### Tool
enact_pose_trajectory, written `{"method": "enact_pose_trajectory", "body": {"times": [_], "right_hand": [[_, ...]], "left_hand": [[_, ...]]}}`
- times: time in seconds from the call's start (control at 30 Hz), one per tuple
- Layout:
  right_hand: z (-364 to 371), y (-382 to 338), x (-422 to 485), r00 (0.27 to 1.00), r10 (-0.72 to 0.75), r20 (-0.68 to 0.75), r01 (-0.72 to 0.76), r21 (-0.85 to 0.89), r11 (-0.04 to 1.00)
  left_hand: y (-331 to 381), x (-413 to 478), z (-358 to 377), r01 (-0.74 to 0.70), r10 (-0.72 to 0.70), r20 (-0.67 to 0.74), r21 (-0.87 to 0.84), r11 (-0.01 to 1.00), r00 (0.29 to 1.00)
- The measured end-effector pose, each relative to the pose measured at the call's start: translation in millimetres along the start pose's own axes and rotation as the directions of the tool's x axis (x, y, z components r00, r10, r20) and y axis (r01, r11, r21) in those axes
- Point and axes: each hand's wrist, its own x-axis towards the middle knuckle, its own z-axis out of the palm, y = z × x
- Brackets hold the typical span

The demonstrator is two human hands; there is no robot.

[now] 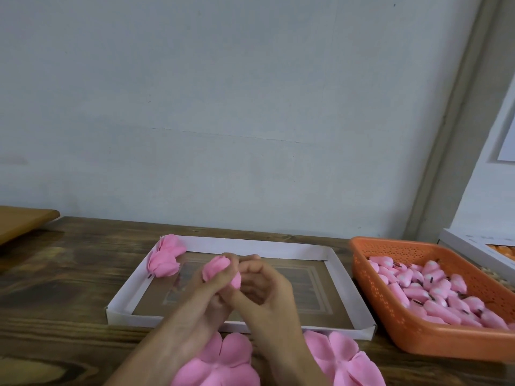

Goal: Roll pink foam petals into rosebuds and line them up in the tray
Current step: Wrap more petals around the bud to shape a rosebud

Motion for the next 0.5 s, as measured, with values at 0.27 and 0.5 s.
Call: {"method": "enact_pose_trajectory", "body": {"times": [0.27, 0.5], "right_hand": [[1.2, -8.8, -0.2, 0.955, 0.227, 0.189, -0.255, 0.143, 0.956], [3.0, -10.9, -0.4, 0.926, 0.302, 0.225, -0.341, 0.164, 0.925]], "left_hand": [[7.9, -9.7, 8.6, -0.032, 0.02, 0.071, 0.175, 0.984, 0.997], [7.6, -7.5, 3.9, -0.047, 0.031, 0.121, 0.131, 0.99, 0.992]]}}
